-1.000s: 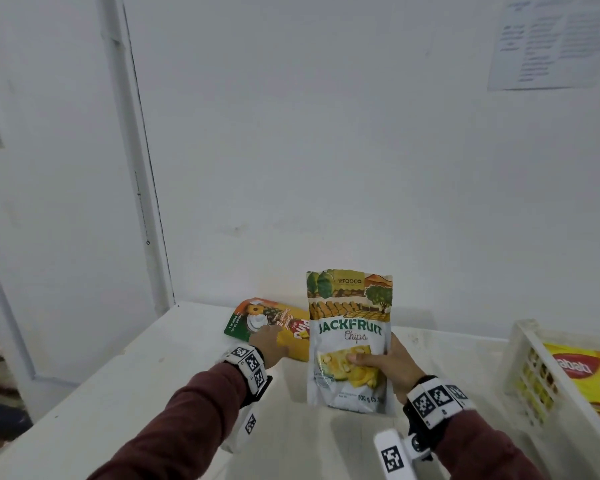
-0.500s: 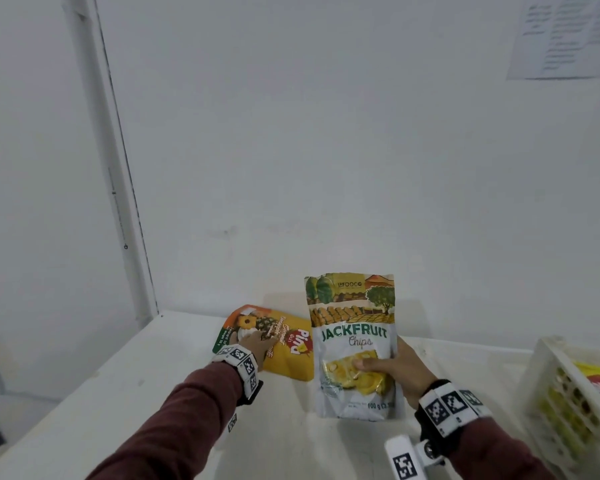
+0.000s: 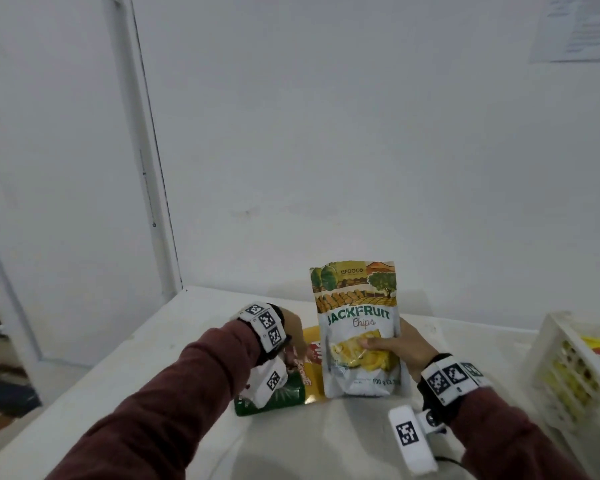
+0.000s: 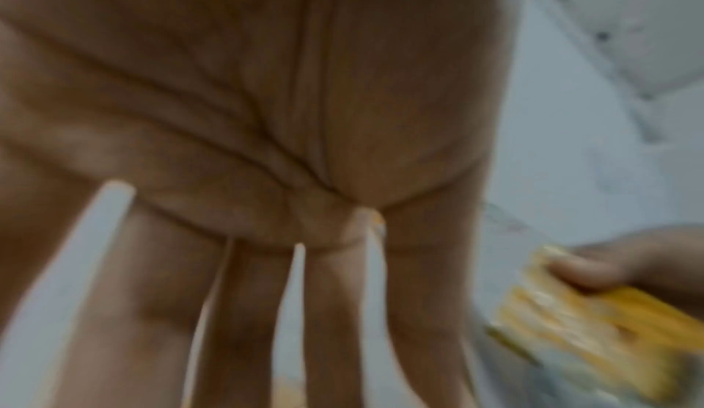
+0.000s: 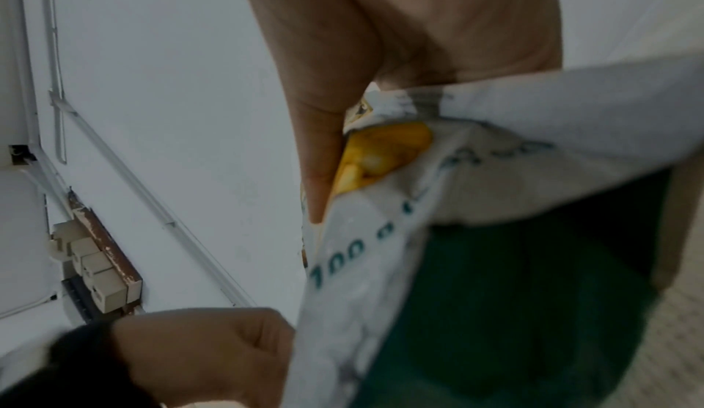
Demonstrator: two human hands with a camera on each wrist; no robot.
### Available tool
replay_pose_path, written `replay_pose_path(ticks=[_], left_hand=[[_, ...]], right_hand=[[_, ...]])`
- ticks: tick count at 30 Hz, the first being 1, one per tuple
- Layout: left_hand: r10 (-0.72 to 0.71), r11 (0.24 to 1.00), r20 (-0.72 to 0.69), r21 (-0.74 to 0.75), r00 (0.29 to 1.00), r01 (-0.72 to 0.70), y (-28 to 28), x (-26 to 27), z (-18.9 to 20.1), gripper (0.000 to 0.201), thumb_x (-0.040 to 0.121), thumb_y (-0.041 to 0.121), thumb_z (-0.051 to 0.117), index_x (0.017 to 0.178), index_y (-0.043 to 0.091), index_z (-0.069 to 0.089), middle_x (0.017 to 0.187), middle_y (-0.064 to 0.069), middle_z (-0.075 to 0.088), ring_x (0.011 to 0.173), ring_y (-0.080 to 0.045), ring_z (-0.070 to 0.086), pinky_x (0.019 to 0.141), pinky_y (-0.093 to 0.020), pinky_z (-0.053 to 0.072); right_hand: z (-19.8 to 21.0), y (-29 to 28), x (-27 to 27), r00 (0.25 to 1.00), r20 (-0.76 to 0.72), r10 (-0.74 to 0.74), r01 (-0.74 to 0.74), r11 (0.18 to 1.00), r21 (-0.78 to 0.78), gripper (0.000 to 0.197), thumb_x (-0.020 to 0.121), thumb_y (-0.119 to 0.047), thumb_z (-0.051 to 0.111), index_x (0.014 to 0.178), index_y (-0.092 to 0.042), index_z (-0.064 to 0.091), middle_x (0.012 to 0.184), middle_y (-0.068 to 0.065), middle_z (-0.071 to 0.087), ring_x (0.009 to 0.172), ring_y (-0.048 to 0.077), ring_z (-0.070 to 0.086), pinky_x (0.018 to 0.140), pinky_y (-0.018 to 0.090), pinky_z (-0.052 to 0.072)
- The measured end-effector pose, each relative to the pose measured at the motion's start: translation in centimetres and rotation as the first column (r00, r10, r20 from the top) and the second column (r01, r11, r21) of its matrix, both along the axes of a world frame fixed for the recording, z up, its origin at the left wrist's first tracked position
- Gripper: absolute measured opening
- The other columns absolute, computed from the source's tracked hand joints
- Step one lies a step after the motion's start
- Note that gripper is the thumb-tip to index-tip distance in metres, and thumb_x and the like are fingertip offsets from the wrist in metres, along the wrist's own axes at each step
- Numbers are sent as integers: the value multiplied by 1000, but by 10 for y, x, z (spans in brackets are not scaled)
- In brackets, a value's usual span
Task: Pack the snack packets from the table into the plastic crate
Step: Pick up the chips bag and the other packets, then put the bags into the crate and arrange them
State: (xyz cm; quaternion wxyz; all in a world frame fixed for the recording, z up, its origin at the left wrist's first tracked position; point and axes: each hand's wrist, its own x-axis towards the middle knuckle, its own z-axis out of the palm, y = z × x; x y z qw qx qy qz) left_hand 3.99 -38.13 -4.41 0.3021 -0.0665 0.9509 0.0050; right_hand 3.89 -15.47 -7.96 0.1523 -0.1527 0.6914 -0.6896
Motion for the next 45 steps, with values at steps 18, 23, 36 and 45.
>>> replay_pose_path(ticks=[18,23,36,45], left_hand=[[262,941,-201,268,944,-204,-58,51,-20,55,67,58,72,56,15,41,58,-1,42,53,-15,39,57,-25,31],[354,841,-249,506,902,-191,-73,61,-15,31,76,37,73,90,15,56,94,1,50,90,-17,53,69,-22,37],[638,211,-154,977,754,21,-72,63,34,35,64,22,82,92,11,63,100,-17,67,84,-29,64,93,-47,50],[605,108,-167,986,779,128,2,75,60,40,78,10,70,114,1,54,100,-18,66,76,-28,63,86,-45,52]], right_hand=[[9,-15,45,1000,22,-16,11,983,183,25,77,6,66,91,-14,63,110,17,66,106,33,60,99,45,46],[14,-23,55,999,19,-31,28,987,156,26,76,8,65,92,-13,63,112,17,65,105,32,60,97,44,47],[64,-13,75,939,-80,-335,337,941,14,37,75,-1,71,110,-2,59,112,19,65,100,33,63,89,46,51],[107,51,97,900,-192,-392,413,907,82,50,61,-15,84,104,-1,63,108,19,66,97,33,64,89,45,51]])
